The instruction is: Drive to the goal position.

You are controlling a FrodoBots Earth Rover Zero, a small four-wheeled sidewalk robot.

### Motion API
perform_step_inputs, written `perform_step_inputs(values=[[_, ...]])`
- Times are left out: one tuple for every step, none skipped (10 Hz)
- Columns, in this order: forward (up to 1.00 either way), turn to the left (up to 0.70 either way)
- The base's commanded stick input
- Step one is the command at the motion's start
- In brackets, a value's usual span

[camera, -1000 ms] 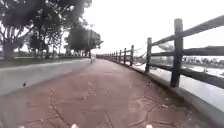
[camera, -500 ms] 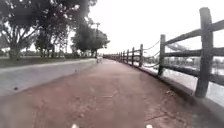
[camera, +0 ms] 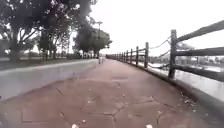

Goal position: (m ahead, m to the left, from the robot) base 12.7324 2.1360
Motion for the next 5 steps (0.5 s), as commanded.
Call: perform_step_inputs(values=[[1.00, 0.00], [1.00, 0.00], [1.00, 0.00], [1.00, 0.00], [1.00, 0.00]])
